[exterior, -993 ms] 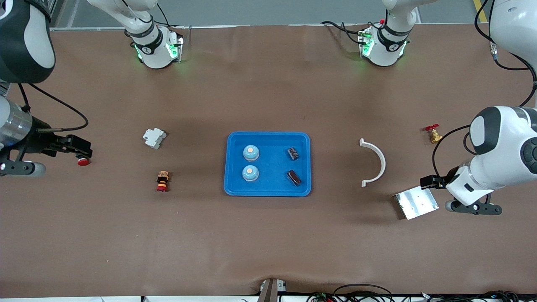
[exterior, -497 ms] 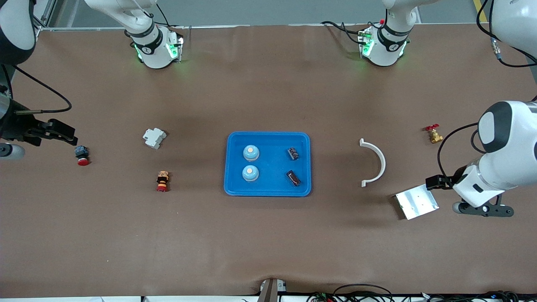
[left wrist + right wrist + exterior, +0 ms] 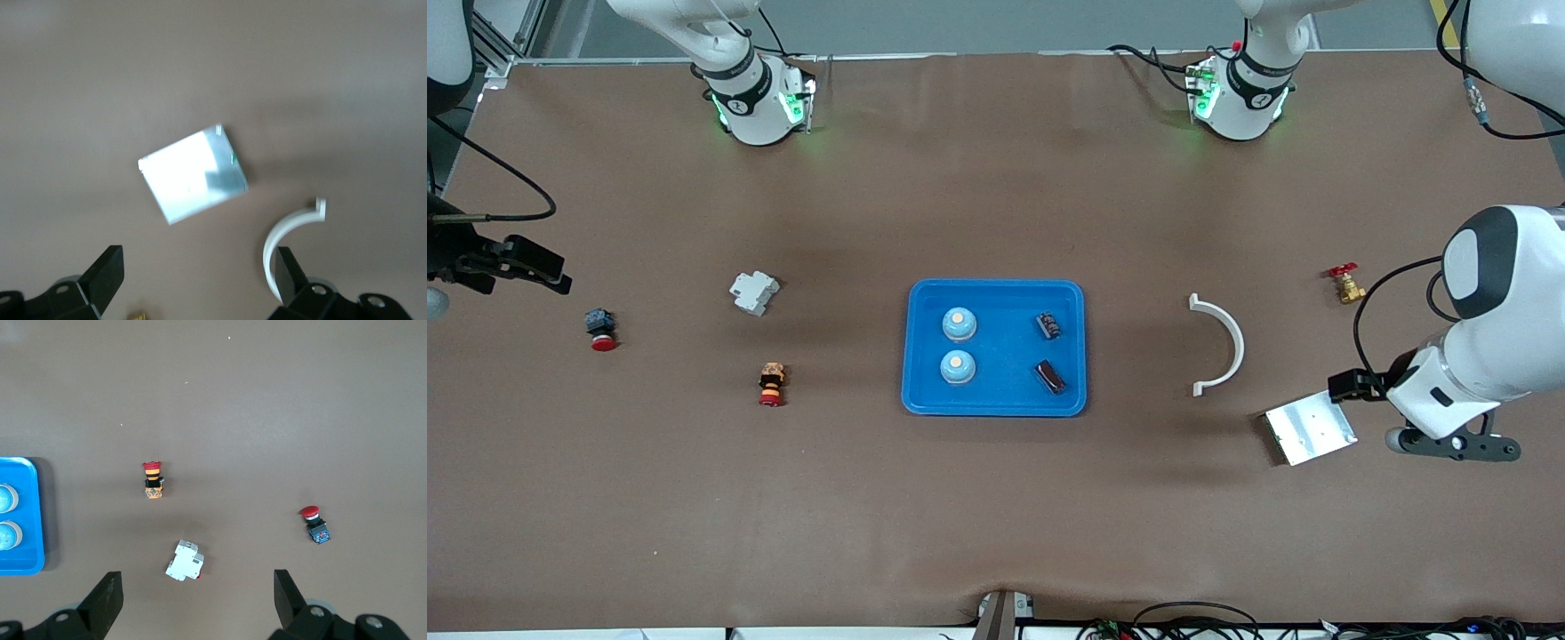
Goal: Place electrolytic capacitor and blue bell in tray
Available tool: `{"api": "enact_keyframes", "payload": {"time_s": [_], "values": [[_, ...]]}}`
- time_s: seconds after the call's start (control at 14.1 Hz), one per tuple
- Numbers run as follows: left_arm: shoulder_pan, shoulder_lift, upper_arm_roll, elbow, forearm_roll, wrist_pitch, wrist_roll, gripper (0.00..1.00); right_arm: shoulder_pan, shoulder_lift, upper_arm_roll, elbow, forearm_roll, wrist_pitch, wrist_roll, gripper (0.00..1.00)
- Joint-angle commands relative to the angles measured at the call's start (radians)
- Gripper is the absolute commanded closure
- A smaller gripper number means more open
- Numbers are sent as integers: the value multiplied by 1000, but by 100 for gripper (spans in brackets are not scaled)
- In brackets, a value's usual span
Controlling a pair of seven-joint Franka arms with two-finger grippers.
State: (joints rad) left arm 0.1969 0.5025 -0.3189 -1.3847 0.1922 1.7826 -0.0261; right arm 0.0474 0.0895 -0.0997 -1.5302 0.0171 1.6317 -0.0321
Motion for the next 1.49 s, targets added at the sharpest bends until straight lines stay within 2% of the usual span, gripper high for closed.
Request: {"api": "enact_keyframes", "payload": {"time_s": [0.0,0.43,0.92,0.99,1.14,1.21,1.42], "values": [[-20,20,11,76,-2,-147,-6,0,-4,-46,3,-44,3,-4,-11,0],[-31,28,12,87,-2,-146,-6,0,-12,-73,-2,-50,15,-27,70,0],[-33,36,17,85,7,-143,-6,0,-12,-99,-3,-70,11,-6,66,0],[-57,27,38,84,9,-143,-6,0,-12,-97,-3,-70,4,-4,66,0],[-147,13,156,85,1,-143,-6,0,-6,-97,-2,-70,3,13,67,0],[-181,8,190,85,0,-143,-6,0,-4,-96,-2,-70,3,16,66,0],[-182,1,181,85,-3,-143,-5,0,-11,-93,-2,-71,-2,30,44,0]]}}
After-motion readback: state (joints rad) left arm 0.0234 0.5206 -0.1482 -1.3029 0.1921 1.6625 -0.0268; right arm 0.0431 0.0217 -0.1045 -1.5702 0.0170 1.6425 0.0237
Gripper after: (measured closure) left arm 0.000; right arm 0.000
